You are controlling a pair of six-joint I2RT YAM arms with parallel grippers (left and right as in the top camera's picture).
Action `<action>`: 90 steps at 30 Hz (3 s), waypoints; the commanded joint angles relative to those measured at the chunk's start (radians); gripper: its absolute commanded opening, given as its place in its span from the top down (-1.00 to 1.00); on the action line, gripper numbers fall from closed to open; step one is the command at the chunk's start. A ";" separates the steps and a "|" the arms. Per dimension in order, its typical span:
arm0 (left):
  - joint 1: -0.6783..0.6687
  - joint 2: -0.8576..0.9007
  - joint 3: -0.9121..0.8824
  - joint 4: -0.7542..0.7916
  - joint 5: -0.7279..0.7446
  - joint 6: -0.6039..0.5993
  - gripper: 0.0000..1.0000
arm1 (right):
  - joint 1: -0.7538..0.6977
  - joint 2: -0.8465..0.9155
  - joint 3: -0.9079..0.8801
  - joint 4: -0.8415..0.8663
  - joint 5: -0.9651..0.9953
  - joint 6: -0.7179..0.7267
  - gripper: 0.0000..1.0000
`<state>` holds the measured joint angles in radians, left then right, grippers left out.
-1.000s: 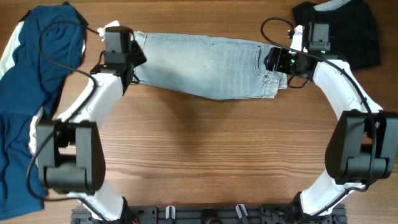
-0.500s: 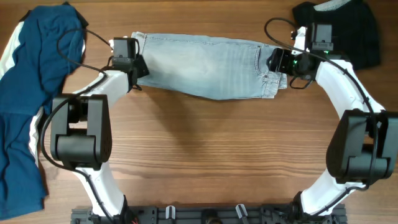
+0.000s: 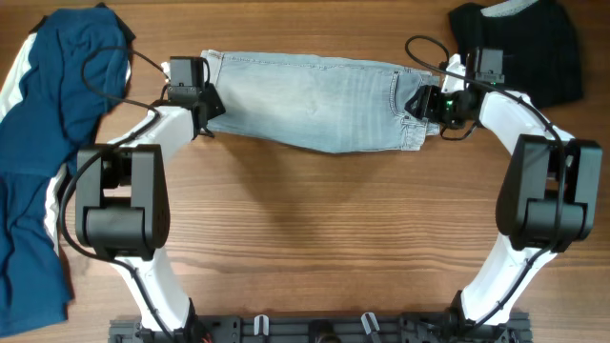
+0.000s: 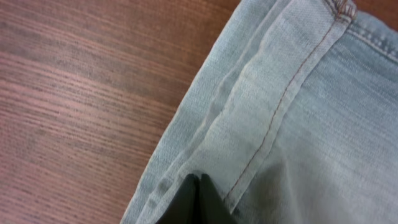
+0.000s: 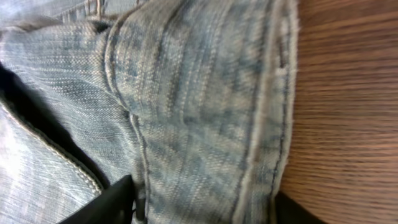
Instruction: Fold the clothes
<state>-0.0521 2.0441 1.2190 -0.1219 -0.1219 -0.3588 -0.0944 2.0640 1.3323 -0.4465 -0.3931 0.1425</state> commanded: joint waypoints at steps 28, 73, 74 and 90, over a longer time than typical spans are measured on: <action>0.003 0.133 -0.022 0.095 0.129 -0.078 0.92 | -0.111 0.045 0.264 -0.219 -0.147 -0.076 0.91; -0.142 0.129 -0.022 0.056 0.195 -0.274 0.92 | -0.063 0.204 0.427 -0.470 0.259 -0.092 -0.12; -0.142 0.129 -0.022 0.056 0.195 -0.274 0.92 | -0.063 0.214 0.427 -0.466 0.266 -0.091 -0.12; -0.142 0.129 -0.022 0.053 0.195 -0.274 0.92 | -0.063 0.292 0.427 -0.451 0.509 -0.091 -0.41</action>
<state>-0.1711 2.1147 1.2438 -0.0166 0.0578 -0.6270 -0.1463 2.2841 1.7699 -0.9016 -0.0166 0.0570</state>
